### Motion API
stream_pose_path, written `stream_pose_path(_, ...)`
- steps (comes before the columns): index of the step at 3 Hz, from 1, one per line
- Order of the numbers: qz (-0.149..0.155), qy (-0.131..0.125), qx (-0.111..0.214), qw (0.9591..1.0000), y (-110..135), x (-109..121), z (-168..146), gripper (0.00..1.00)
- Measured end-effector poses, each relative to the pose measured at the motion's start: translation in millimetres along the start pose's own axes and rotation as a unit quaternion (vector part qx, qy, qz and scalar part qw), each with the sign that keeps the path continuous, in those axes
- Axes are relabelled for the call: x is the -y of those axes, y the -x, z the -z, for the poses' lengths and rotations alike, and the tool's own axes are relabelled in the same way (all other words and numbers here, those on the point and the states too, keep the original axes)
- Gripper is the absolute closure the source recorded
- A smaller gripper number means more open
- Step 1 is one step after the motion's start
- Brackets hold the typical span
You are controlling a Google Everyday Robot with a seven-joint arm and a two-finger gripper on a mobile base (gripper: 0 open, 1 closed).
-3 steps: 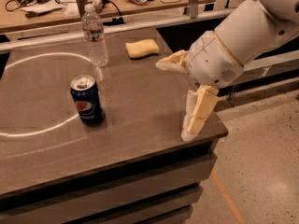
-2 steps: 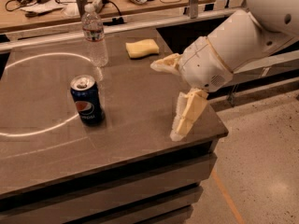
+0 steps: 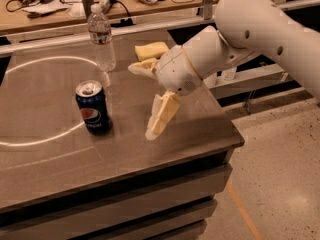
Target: Knock pepsi can over
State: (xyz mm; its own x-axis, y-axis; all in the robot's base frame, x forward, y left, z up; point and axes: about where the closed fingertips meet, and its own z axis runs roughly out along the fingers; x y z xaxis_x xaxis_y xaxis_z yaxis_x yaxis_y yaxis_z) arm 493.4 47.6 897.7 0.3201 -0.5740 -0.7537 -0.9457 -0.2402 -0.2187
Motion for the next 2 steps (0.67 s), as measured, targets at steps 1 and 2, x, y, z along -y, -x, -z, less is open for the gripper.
stream_pose_path(1,-0.023,0.002,0.038,0.999,3,12,-34,0.0)
stream_pose_path(2,-0.041,0.011,0.078,0.9961,13,19,-63,0.0)
